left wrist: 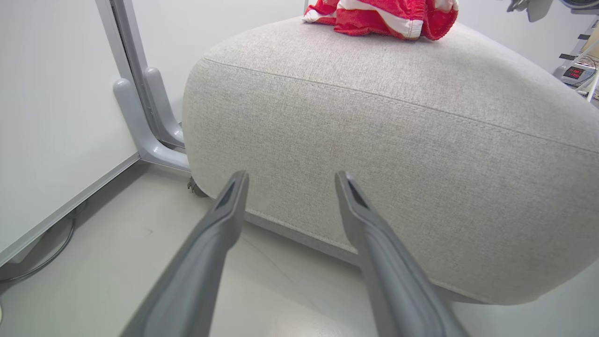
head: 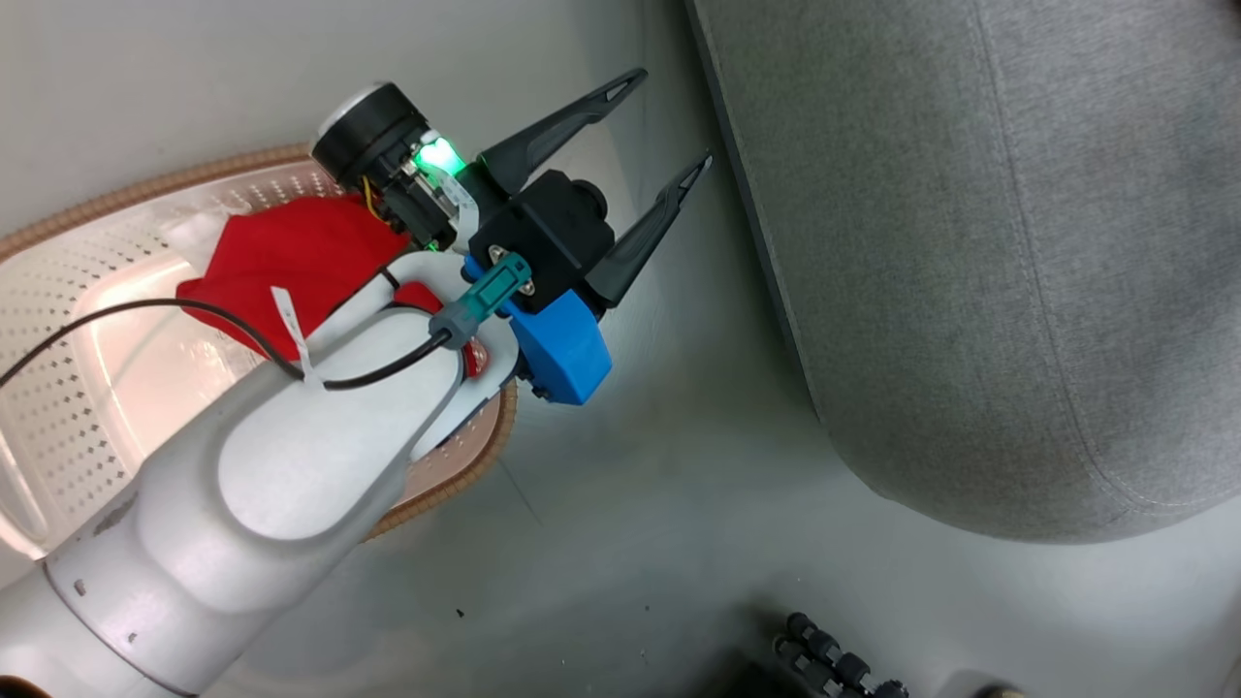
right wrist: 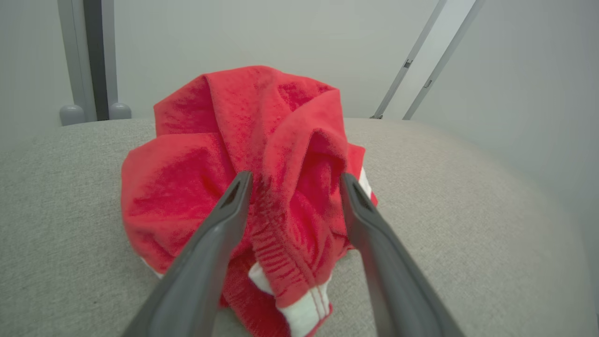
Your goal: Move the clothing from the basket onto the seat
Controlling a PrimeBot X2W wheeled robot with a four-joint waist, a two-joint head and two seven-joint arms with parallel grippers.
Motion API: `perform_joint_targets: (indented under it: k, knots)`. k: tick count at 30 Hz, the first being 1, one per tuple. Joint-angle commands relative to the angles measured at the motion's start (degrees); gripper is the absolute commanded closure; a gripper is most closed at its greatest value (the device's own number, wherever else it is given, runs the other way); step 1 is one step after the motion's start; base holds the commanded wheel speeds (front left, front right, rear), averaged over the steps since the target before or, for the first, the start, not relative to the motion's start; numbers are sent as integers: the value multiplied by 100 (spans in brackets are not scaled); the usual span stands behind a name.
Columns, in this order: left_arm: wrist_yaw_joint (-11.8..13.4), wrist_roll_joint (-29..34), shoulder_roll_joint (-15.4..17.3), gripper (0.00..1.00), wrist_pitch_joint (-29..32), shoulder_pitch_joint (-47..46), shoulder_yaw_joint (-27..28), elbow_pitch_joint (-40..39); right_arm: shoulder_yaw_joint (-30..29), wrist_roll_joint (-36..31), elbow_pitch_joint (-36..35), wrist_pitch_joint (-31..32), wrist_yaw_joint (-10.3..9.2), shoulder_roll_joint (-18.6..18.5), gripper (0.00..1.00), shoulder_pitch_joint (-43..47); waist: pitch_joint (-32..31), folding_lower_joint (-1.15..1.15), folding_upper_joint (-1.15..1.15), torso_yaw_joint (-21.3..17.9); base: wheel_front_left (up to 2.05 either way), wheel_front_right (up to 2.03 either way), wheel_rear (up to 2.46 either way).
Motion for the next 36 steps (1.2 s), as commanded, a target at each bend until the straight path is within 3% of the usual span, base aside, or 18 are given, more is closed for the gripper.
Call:
perform_joint_targets:
  k: [1,12,22,29,36]
  knots:
    - [20,-35,4,0,-38,51,-19,27,-5,-54,-44,-4,-6,-17,0,92,-125,0,0,23,0,0,0]
    - [162,-376,-334,0,-735,490,162,557,152,-165,-1399,-5,-6,-105,0,1327,-1371,0,0,386,0,0,0]
    - [454,-746,-416,0,-1048,1130,797,816,1143,-90,-2194,-5,-5,-46,0,2094,-2416,0,0,852,0,0,0]
    - [677,-557,-378,0,-1049,1905,1799,331,1857,18,-2370,-4,-6,105,0,2375,-2914,0,0,1231,0,0,0]
    - [702,-101,-498,0,-1048,2926,2957,-219,2354,133,-2497,-4,-5,326,0,2717,-3381,0,0,1557,0,0,0]
